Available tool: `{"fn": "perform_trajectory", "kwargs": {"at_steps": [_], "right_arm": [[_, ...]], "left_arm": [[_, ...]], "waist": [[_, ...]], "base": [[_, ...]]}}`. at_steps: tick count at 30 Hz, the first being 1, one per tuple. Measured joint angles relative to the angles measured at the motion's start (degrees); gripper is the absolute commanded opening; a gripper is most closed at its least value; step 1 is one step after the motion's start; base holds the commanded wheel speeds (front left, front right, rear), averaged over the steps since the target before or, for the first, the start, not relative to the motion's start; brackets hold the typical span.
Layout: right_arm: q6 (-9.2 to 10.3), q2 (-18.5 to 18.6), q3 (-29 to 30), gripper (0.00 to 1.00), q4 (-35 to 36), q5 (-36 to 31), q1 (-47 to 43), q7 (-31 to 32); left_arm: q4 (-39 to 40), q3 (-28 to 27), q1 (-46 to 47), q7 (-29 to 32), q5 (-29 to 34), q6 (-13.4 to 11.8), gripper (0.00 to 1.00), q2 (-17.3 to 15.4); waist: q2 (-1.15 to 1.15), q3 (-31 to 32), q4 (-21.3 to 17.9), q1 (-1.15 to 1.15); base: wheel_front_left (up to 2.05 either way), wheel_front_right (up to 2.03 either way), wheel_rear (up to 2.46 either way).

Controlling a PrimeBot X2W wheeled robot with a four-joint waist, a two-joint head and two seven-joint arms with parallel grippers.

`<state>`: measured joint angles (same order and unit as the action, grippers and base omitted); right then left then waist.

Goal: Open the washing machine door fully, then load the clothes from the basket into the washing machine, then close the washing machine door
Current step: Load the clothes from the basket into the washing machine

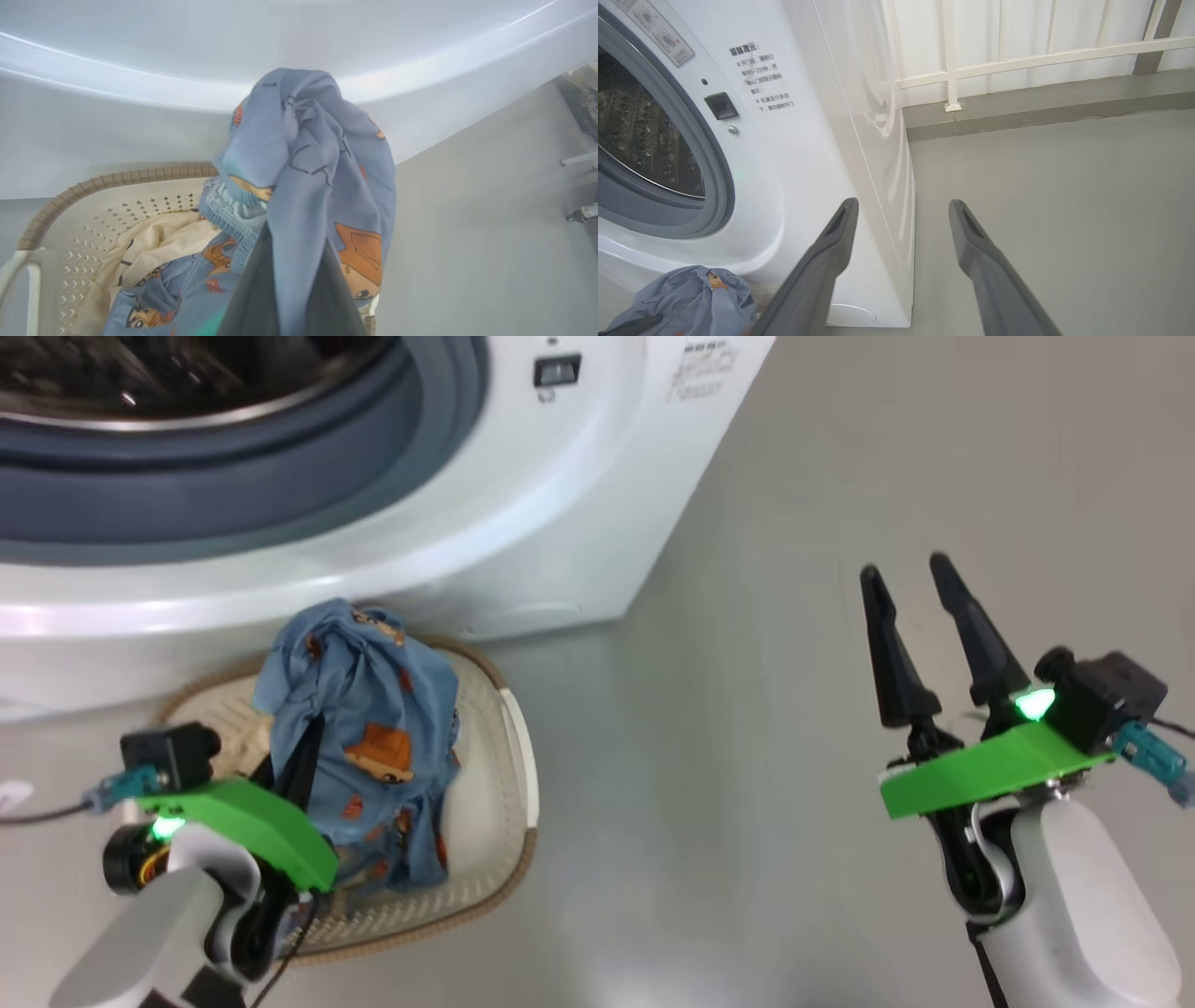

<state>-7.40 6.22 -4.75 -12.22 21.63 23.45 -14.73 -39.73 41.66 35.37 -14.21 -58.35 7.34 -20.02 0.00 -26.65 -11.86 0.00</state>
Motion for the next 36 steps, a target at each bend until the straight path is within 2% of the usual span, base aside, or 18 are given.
{"fn": "perform_trajectory", "kwargs": {"at_steps": [5, 18, 28, 36], "right_arm": [[0.00, 0.89, -0.02, 1.00, -0.87, 0.01, -2.54, 0.00], [0.00, 2.86, -0.24, 1.00, -1.80, 0.11, -8.84, 0.00], [0.00, 4.10, -0.67, 1.00, -2.15, 0.21, -12.00, 0.00], [0.00, 4.99, -0.69, 1.00, -1.99, 0.22, -12.81, 0.00]], "left_arm": [[4.54, -6.43, -5.47, 0.00, 4.44, -0.19, 0.00, 0.46], [22.94, -23.04, -22.29, -0.01, 18.00, -4.71, 0.00, 4.24], [31.10, -30.05, -30.30, -0.02, 27.32, -6.17, 0.00, 6.78], [34.49, -33.63, -33.09, -0.25, 31.62, -6.61, 0.00, 9.36]], "waist": [[0.00, 4.12, 1.00, 0.00], [0.00, 16.49, 3.99, 0.00], [0.00, 23.14, 5.46, 0.00], [0.00, 24.81, 6.76, 0.00]], "base": [[0.00, 0.00, 0.00], [0.00, 0.00, 0.00], [0.00, 0.00, 0.00], [0.00, 0.00, 0.00]]}}
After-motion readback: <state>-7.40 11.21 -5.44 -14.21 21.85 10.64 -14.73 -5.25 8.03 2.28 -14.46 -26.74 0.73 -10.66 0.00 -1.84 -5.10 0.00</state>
